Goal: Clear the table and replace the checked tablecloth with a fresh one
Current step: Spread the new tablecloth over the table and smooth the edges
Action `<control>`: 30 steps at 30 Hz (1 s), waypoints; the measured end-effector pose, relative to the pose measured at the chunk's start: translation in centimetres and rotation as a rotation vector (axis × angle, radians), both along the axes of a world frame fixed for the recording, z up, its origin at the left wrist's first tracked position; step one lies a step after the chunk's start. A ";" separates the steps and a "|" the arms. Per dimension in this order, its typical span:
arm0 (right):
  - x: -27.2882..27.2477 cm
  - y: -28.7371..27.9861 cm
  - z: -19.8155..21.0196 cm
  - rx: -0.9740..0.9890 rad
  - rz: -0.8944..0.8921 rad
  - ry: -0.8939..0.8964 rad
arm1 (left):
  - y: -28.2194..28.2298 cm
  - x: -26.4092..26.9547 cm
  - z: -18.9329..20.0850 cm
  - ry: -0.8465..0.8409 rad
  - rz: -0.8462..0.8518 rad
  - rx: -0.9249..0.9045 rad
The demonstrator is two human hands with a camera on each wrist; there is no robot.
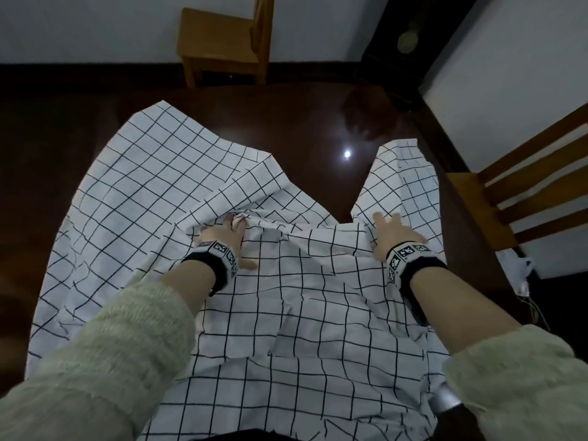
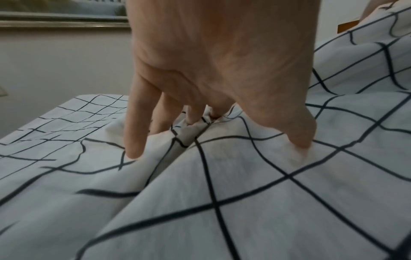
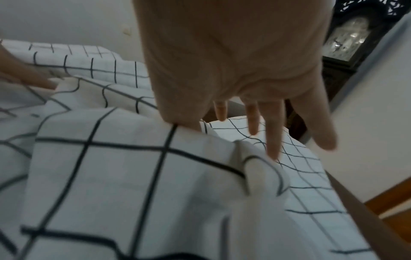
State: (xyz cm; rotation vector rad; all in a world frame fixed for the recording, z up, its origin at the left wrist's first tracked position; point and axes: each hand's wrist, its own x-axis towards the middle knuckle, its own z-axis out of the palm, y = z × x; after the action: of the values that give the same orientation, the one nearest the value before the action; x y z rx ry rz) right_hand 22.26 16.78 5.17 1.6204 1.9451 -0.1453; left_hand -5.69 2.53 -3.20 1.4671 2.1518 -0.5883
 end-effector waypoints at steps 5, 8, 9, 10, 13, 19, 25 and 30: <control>-0.1 -0.3 -1.6 -0.135 -0.301 0.153 | -0.7 0.0 2.1 0.042 0.003 0.026; -0.4 -0.3 -1.9 -0.160 -0.202 0.087 | -0.8 -0.2 3.0 0.043 -0.096 -0.015; -0.6 -0.1 -1.4 -0.124 -0.192 0.135 | -0.8 -0.2 3.4 0.050 -0.113 -0.022; -0.8 0.2 -0.5 -0.072 -0.185 0.192 | -0.8 -0.1 3.8 0.045 -0.113 -0.011; -1.7 2.3 3.6 0.128 -0.200 0.296 | 0.1 0.1 4.9 -0.021 -0.033 0.102; -0.4 6.2 8.7 0.534 -0.356 0.724 | 1.9 0.3 4.6 -0.635 0.290 0.720; -0.6 4.3 3.8 0.429 -0.106 0.747 | -0.9 1.8 3.3 -0.432 0.096 0.617; -1.2 -2.2 -1.3 0.062 0.344 0.536 | -6.7 3.5 1.6 -0.298 -0.110 0.384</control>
State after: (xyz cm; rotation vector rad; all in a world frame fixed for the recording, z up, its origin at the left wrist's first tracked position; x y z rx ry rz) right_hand 21.10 14.62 3.87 1.3445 2.6259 -0.4174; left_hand -2.16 -4.14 -1.60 1.7521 2.0272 0.0197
